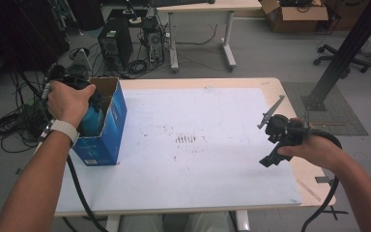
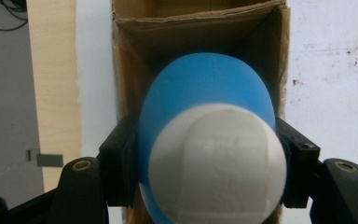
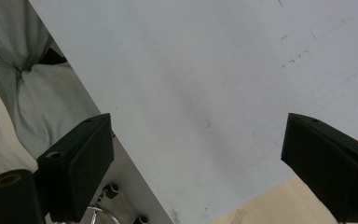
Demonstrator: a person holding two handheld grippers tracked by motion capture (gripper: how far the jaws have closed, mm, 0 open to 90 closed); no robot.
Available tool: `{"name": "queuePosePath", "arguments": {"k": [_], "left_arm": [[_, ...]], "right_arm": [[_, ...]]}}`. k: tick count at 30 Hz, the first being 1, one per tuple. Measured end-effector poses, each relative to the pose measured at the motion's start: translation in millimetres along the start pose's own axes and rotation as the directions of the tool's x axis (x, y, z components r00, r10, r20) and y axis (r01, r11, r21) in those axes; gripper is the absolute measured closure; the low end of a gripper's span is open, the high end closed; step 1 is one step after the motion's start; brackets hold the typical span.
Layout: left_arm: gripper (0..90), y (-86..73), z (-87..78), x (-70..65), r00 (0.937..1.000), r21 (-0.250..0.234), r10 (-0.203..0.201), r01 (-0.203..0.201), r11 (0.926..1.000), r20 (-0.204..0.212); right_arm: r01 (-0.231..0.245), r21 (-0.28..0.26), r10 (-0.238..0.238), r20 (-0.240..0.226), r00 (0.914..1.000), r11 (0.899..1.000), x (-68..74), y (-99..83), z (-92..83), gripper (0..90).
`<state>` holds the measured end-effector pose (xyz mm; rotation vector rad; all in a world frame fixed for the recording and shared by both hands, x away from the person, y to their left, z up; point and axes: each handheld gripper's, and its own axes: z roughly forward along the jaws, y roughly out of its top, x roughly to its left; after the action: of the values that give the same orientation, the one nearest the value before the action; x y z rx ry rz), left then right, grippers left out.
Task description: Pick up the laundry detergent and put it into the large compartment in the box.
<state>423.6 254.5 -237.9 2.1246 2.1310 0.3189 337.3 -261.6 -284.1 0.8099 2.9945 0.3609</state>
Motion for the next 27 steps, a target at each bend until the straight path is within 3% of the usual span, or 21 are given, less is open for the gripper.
{"name": "queuePosePath", "arguments": {"k": [10, 27], "left_arm": [[37.2, -6.0, 25.1, -1.7, 0.9999, 0.016, 0.014, -0.014, 0.9998, -0.002], [37.0, -7.0, 36.2, -1.0, 0.9993, 0.027, 0.036, -0.036, 0.9990, 0.004]], "right_arm": [[-0.006, -0.002, 0.006, 0.003, 1.0000, 1.000, 0.7, -1.9, -2.4, 9.2], [-0.008, 0.000, 0.008, 0.000, 1.0000, 1.000, 0.4, -1.9, -0.4, 9.2]]}}
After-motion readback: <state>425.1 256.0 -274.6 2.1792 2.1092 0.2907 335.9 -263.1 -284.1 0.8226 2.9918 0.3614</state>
